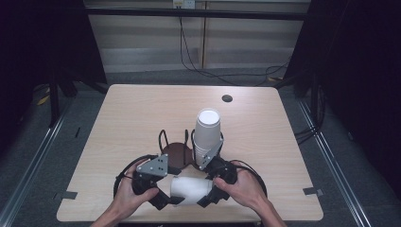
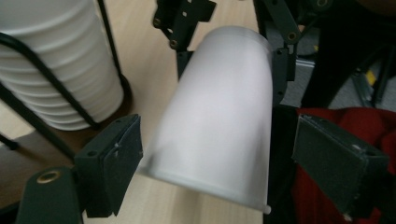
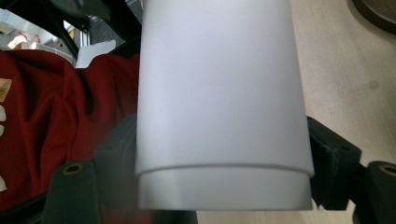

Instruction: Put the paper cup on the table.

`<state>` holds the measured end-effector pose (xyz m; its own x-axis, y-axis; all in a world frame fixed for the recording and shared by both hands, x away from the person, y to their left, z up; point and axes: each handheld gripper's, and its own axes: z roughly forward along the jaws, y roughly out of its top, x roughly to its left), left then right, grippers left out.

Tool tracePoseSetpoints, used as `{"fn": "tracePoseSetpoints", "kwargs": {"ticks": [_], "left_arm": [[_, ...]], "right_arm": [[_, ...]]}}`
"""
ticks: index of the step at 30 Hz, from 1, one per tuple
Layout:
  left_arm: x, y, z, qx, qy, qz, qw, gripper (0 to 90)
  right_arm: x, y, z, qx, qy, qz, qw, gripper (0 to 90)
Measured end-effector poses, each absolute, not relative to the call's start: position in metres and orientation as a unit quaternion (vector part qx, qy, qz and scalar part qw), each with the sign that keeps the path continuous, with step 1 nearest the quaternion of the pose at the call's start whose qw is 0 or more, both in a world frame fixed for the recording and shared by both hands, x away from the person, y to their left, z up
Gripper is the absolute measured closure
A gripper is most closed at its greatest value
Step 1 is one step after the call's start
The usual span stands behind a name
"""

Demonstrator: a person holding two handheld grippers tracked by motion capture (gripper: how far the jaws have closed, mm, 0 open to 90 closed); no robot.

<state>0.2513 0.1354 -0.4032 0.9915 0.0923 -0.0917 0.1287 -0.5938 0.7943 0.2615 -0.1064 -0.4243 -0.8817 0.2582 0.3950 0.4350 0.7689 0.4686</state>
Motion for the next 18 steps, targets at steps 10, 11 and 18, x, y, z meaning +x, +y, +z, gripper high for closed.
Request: {"fn": "tracePoseSetpoints", "kwargs": {"ticks": [10, 11, 18], "left_arm": [[0.254, 0.168, -0.4, 0.865, 0.112, -0.024, 0.488, 16.0], [0.254, 0.172, -0.402, 0.864, 0.116, -0.023, 0.49, 16.1], [0.257, 0.177, -0.409, 0.851, 0.139, -0.024, 0.507, 16.0]], "right_arm": [[0.265, -0.12, -0.423, -0.206, -0.92, -0.305, 0.136, 24.7], [0.266, -0.123, -0.423, -0.208, -0.917, -0.313, 0.131, 24.7], [0.266, -0.129, -0.423, -0.217, -0.907, -0.341, 0.121, 24.7]]}}
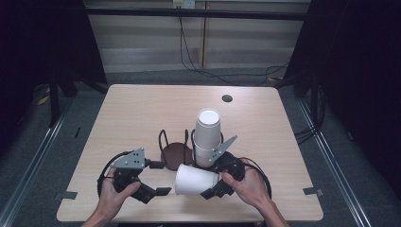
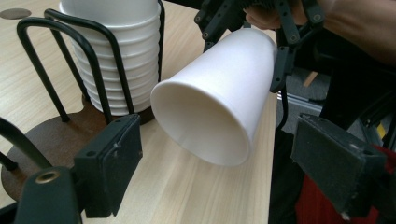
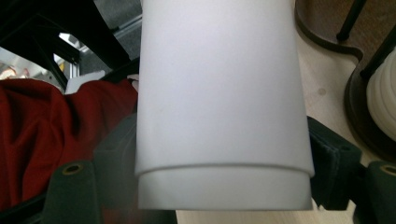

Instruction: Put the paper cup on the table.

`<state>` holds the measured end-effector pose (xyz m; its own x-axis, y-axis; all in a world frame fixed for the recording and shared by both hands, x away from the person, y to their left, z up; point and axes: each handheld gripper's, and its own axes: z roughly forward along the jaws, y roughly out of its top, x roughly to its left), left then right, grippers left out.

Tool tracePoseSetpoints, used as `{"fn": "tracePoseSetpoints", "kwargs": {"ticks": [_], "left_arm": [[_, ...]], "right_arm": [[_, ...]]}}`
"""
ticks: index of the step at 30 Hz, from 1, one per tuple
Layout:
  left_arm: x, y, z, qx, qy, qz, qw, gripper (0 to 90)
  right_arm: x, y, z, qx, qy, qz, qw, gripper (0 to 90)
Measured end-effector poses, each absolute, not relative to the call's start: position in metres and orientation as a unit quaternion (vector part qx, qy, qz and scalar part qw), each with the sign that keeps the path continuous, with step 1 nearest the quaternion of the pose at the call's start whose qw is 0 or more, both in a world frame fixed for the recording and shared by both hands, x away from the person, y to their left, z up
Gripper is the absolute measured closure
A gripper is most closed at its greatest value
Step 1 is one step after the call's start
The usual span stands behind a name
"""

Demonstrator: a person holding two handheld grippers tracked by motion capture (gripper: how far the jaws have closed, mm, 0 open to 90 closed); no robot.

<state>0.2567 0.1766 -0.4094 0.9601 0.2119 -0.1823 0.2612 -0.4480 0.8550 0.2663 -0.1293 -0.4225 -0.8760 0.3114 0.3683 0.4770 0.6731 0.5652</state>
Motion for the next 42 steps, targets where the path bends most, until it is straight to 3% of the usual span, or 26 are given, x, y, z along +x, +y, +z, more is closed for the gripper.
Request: {"fn": "tracePoseSetpoints", "kwargs": {"ticks": [13, 42], "left_arm": [[0.255, 0.174, -0.416, 0.845, 0.138, -0.029, 0.516, 15.9], [0.253, 0.167, -0.422, 0.813, 0.147, -0.044, 0.562, 15.7]], "right_arm": [[0.266, -0.139, -0.417, -0.216, -0.891, -0.389, 0.088, 24.6], [0.264, -0.15, -0.413, -0.18, -0.845, -0.498, 0.068, 24.5]]}}
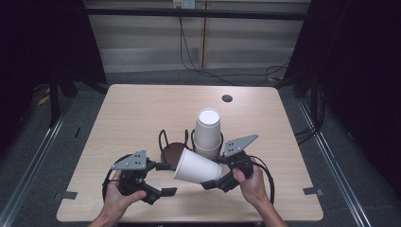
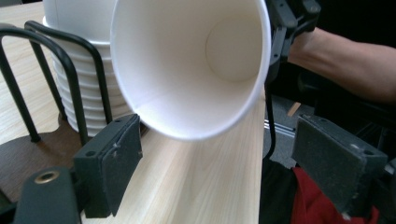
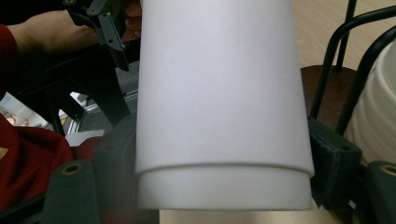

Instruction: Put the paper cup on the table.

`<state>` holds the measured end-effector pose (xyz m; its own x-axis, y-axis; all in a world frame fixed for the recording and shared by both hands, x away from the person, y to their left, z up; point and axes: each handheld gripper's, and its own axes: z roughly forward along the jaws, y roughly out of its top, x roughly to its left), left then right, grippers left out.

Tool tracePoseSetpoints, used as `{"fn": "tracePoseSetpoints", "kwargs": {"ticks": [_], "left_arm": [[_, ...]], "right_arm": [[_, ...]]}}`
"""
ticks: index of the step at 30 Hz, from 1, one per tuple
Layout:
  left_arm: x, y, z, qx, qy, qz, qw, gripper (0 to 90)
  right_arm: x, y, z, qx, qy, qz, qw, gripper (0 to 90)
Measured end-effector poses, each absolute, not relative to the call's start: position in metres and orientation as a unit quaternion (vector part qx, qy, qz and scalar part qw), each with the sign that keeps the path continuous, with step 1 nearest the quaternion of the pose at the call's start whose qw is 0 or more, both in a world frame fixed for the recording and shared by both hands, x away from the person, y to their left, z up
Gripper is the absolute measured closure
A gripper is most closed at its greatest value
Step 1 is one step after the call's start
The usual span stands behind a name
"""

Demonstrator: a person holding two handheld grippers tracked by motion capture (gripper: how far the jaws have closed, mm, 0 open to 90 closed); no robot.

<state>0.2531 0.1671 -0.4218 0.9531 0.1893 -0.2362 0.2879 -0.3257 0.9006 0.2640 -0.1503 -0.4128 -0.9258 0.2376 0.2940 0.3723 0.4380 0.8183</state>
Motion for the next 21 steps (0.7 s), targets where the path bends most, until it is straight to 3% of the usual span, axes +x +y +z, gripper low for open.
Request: {"fn": "tracePoseSetpoints", "kwargs": {"ticks": [7, 14, 17, 21], "left_arm": [[0.255, 0.168, -0.42, 0.801, 0.153, -0.048, 0.576, 15.6], [0.256, 0.166, -0.422, 0.805, 0.161, -0.019, 0.571, 12.7], [0.257, 0.163, -0.423, 0.804, 0.178, -0.009, 0.568, 0.1], [0.257, 0.161, -0.425, 0.806, 0.166, -0.025, 0.568, 1.4]], "right_arm": [[0.262, -0.144, -0.413, -0.168, -0.851, -0.492, 0.076, 24.5], [0.261, -0.137, -0.416, -0.157, -0.856, -0.484, 0.084, 24.6], [0.26, -0.135, -0.416, -0.154, -0.858, -0.482, 0.084, 24.6], [0.259, -0.132, -0.417, -0.148, -0.861, -0.479, 0.087, 24.6]]}}
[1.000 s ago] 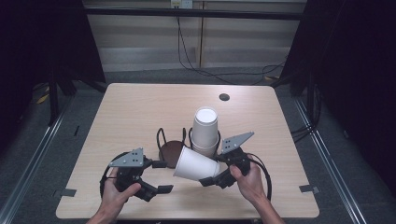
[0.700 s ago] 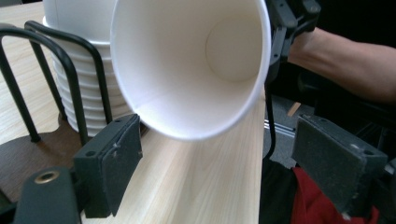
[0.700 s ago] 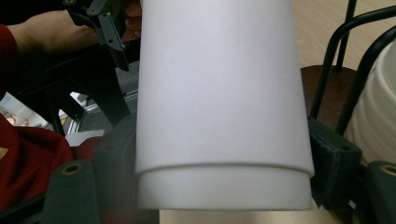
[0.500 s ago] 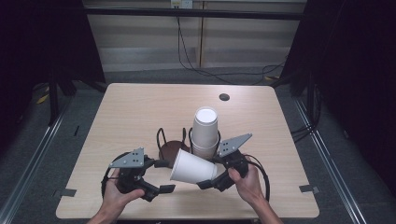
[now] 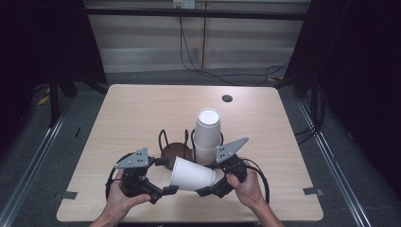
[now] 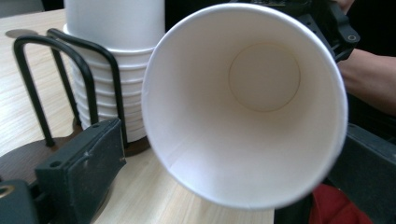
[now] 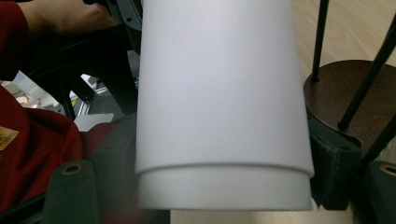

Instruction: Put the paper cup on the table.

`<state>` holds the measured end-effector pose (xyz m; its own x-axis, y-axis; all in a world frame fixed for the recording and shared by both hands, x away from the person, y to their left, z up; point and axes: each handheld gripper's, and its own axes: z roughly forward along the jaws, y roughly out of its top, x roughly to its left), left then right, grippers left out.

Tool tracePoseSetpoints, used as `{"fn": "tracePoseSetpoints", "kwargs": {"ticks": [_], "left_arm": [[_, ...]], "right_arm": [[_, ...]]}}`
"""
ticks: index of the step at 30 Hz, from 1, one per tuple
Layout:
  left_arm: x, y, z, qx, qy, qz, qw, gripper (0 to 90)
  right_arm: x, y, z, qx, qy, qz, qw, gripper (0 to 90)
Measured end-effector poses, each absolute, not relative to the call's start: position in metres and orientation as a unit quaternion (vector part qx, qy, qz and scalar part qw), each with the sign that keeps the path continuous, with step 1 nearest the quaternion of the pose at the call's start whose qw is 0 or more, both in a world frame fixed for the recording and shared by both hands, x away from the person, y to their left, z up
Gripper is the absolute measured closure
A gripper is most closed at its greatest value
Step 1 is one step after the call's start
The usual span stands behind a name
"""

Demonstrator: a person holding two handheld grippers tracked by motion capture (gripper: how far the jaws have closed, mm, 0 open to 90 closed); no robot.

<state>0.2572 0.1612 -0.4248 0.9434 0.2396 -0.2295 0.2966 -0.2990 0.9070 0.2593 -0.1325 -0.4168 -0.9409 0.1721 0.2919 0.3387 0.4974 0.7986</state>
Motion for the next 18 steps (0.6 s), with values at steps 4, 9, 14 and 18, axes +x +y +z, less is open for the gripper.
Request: {"fn": "tracePoseSetpoints", "kwargs": {"ticks": [4, 9, 14, 18], "left_arm": [[0.257, 0.158, -0.425, 0.808, 0.161, -0.027, 0.566, 0.6], [0.258, 0.155, -0.427, 0.81, 0.154, -0.043, 0.564, 0.2], [0.257, 0.153, -0.427, 0.808, 0.141, -0.055, 0.57, 2.5], [0.257, 0.151, -0.428, 0.808, 0.144, -0.055, 0.568, 2.8]], "right_arm": [[0.258, -0.128, -0.417, -0.144, -0.864, -0.474, 0.088, 24.6], [0.258, -0.125, -0.417, -0.14, -0.866, -0.471, 0.09, 24.5], [0.257, -0.118, -0.415, -0.131, -0.868, -0.47, 0.091, 24.5], [0.257, -0.117, -0.416, -0.128, -0.87, -0.466, 0.091, 24.5]]}}
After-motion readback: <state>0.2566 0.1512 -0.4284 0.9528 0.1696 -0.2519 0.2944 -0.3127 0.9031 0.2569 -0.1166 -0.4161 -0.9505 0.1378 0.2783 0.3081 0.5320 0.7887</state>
